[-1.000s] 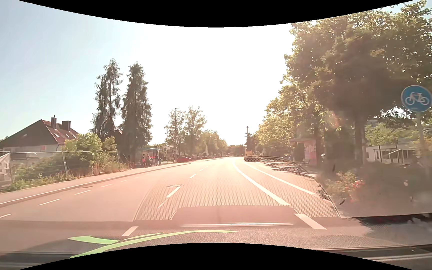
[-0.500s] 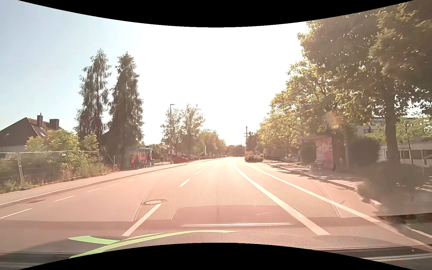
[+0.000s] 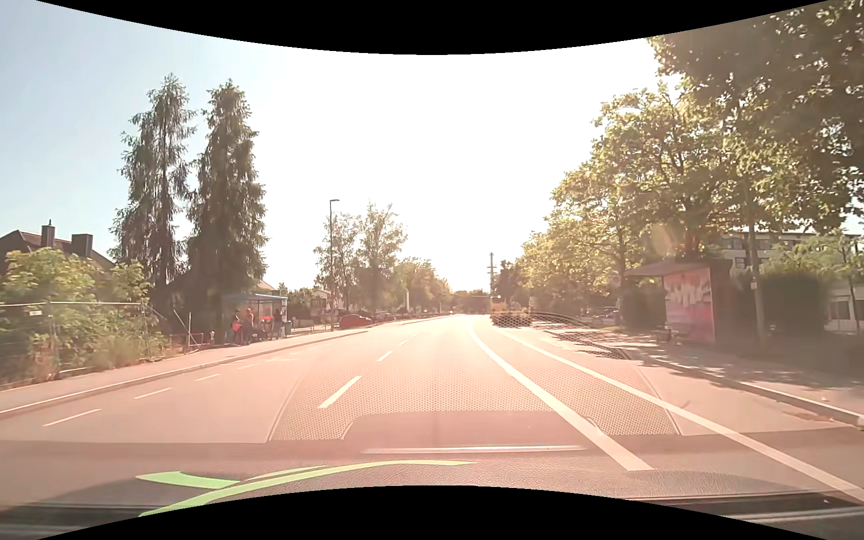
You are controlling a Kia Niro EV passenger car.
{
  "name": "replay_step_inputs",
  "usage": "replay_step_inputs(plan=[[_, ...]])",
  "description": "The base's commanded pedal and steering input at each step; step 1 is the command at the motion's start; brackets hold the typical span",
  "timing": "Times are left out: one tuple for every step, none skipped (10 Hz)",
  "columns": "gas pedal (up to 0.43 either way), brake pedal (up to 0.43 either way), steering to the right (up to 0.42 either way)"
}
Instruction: Follow the waypoints while adhering to traffic rules and regulations
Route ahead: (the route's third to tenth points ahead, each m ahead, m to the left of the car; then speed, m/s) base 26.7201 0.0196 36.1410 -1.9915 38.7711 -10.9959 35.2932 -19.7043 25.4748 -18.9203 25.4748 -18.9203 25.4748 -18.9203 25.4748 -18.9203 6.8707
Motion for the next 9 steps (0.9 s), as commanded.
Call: replay_step_inputs(plan=[[0.098,0.000,0.005],[0.098,0.000,0.006],[0.098,0.000,0.006],[0.098,0.000,0.006],[0.098,0.000,0.006],[0.098,0.000,0.006],[0.098,0.000,0.006],[0.098,0.000,0.006],[0.098,0.000,0.006]])
